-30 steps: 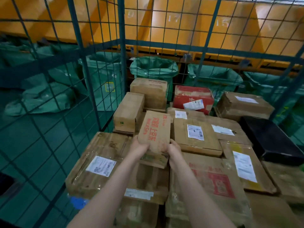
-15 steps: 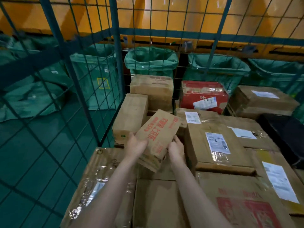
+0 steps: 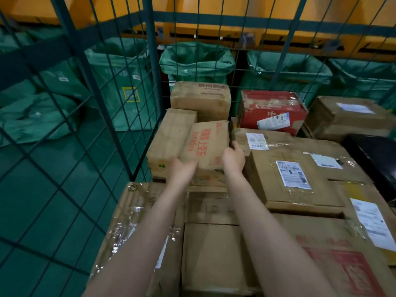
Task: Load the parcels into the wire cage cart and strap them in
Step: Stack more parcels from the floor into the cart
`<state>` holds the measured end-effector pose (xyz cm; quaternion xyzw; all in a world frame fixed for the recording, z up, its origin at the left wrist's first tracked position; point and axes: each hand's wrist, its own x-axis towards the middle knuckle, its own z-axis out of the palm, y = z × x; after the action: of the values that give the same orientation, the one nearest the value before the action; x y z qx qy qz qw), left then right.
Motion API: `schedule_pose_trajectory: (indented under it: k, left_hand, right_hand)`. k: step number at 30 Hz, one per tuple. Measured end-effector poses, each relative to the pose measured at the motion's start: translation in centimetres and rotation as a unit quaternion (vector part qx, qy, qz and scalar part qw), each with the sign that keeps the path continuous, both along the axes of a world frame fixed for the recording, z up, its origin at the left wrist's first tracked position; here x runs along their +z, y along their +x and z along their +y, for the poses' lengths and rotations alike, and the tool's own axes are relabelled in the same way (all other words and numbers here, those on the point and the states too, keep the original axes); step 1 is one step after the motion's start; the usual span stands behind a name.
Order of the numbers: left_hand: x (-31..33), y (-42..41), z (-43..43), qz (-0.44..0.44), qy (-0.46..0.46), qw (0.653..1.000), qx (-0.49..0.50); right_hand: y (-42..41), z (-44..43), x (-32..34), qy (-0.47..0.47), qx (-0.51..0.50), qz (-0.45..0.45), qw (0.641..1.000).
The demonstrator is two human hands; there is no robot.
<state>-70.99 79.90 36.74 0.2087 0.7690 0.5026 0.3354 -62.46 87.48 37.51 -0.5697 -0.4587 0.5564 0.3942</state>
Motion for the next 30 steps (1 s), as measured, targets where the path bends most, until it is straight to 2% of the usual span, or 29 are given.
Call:
schedule_pose_trajectory:
  k: [2,4,6,8,11,13,16,20,22,27,30]
  left_hand:
    - [-0.5,0.3,1.5,0.001,0.034,0.999,-0.018]
    - [-1.4,0.2,3.0,0.033,0.033,0.999,-0.024]
    - [-2.5,-0.2,4.0,0.075,0.006,0.997,-0.026]
    - [-3.6,-0.5,4.7,0.119,-0.01,0.992,-0.036]
    - [-4.7,-0.3,5.6,0.214,-0.048,0.973,-0.073]
    - [-5.0,-0.1,6.2,0.27,-0.105,0.952,-0.102]
    - [-5.1,-0.7,7.0,0.282,-0.161,0.935,-0.143]
    - [-5.9,-1.2,6.9,0.277,-0.166,0.924,-0.203]
    - [-6.1,-1.2,6.7,0.274,-0.153,0.929,-0.196]
    - [-6.2,-1.6,5.6,0.258,-0.1,0.949,-0.152]
    - [-5.6,-1.3,5.1,0.256,-0.076,0.952,-0.148]
  right_hand:
    - [0.4,1.6,-0.6,0.0,0.046,0.001,0.999]
    - [1.0,2.5,-1.0,0.014,0.162,-0.018,0.987]
    - [1.4,3.8,-1.7,0.02,0.295,-0.068,0.953]
    - [1.6,5.2,-2.7,0.014,0.36,-0.146,0.922]
    - [0.5,6.6,-4.4,0.091,0.302,-0.261,0.913]
    - [-0.6,7.1,-5.3,0.138,0.278,-0.336,0.889]
    - [-1.8,6.6,-7.1,0.128,0.276,-0.393,0.868]
    - [-1.7,5.9,-9.2,0.074,0.236,-0.457,0.855]
    - [-1.8,6.2,-9.3,0.073,0.23,-0.47,0.849]
    - [-1.6,5.5,-9.2,0.061,0.237,-0.44,0.864]
    - [-1.2,5.0,-7.7,0.048,0.244,-0.471,0.846]
